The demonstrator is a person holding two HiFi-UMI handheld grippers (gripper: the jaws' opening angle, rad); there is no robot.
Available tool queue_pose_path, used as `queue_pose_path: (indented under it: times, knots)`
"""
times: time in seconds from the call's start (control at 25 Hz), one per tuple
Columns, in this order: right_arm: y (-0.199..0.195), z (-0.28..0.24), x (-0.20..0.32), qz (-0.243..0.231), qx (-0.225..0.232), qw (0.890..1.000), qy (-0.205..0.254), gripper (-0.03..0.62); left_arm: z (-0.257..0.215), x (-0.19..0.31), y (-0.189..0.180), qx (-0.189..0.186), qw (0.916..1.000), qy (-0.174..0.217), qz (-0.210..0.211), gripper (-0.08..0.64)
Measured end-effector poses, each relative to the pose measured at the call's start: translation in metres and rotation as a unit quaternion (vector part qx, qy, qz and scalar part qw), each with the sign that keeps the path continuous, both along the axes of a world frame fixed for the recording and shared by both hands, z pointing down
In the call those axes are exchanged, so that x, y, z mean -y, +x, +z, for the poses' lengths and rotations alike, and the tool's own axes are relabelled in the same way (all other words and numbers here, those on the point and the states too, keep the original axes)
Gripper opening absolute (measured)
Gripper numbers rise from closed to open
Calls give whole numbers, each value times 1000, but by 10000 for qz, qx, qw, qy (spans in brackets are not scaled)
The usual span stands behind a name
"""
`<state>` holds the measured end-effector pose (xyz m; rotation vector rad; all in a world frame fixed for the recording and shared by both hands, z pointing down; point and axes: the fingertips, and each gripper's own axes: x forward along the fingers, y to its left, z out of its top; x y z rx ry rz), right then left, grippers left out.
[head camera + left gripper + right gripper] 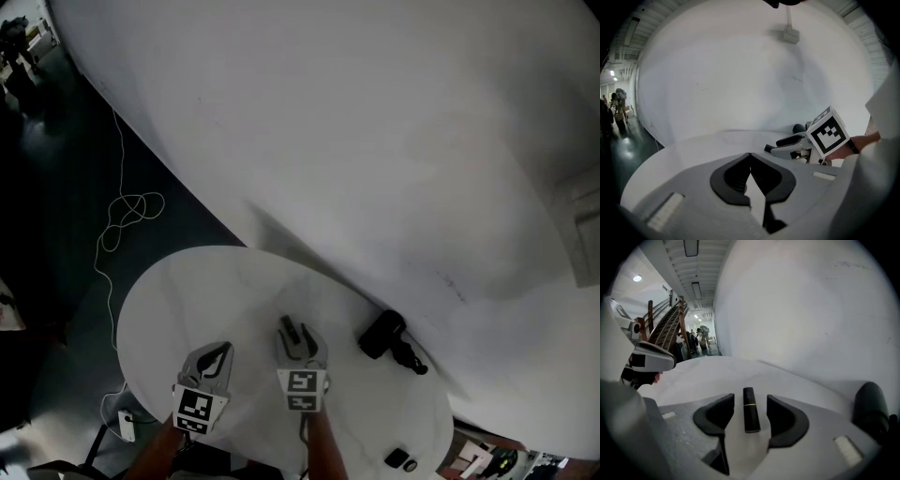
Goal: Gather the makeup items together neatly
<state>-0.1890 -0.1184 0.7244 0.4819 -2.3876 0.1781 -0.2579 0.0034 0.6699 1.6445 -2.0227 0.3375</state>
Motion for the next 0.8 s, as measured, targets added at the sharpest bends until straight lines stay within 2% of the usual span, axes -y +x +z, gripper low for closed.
queue_pose_path:
  times: [0.12, 0.24, 0.6, 0.8]
  knots:
    - [-1, 6, -2, -55, -89, 9999, -36, 219, 2, 1, 0, -7, 10000, -19, 18, 11]
    - [-1, 6, -1, -42, -184, 9998, 87, 105, 3, 0, -1, 1, 10000, -28, 27, 11]
    - [-1, 5, -2, 0, -153, 9999, -45, 101, 1, 2, 1, 13, 10000, -22, 66, 11]
    - [11, -17, -2, 165, -17, 9999, 45, 100, -11, 7, 8, 78, 9998, 42, 172, 11]
